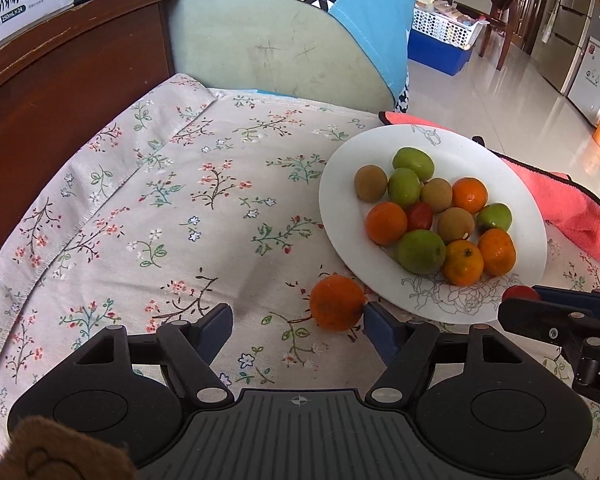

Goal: Organize fruits
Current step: 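Grasp a cherry tomato with the right tool while the left tool grasps a small orange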

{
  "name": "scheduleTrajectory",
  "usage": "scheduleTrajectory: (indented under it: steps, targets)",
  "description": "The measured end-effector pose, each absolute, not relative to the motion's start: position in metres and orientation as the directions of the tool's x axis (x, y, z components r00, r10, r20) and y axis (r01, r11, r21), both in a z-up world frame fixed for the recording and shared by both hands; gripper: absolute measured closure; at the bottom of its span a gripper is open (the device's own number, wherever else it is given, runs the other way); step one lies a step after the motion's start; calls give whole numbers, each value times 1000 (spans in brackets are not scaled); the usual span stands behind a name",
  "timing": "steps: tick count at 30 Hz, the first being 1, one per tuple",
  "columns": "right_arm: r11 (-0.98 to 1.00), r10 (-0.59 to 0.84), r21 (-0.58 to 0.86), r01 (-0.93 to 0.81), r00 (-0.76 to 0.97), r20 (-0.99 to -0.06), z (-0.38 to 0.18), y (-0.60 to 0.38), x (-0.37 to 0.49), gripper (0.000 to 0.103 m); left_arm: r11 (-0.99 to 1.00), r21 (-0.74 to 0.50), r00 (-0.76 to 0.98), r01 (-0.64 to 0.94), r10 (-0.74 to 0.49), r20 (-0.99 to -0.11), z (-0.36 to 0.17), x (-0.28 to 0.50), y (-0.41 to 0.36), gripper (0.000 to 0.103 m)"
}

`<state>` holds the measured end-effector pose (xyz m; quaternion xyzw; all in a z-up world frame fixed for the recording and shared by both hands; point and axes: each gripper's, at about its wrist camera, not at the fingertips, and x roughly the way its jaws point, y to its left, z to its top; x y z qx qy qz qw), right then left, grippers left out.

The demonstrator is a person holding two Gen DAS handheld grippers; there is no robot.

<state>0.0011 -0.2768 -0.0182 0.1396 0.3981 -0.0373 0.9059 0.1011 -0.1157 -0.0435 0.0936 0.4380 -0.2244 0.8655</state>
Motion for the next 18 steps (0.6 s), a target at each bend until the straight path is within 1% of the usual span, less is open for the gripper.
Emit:
scheduleTrajectory:
  steps: [5,8,12,15,16,18]
  targets:
    - [954,38,228,193,679,-733,-17,-280,0,79,871,-61,520,488,-346,-781,-42,101,-117,31]
    - [954,35,227,195,679,-733,-17,-280,0,79,866,-43,524,498,-340,-781,-44,100,-121,31]
    - [953,36,230,196,681,-731,-16,-280,0,79,873,-62,514,484,-341,-787,-52,104,-119,48]
    - [952,37,233,198,682,-731,-16,-281,0,79,872,-72,523,484,-354,-776,-52,105,-116,71]
    - [952,37,234,199,682,-730,-16,-281,0,79,873,-82,519,482,-359,-776,-51,106,-115,76]
    - [950,40,240,201,683,-729,-15,-282,0,79,876,-104,516,471,-370,-772,-50,107,-112,76]
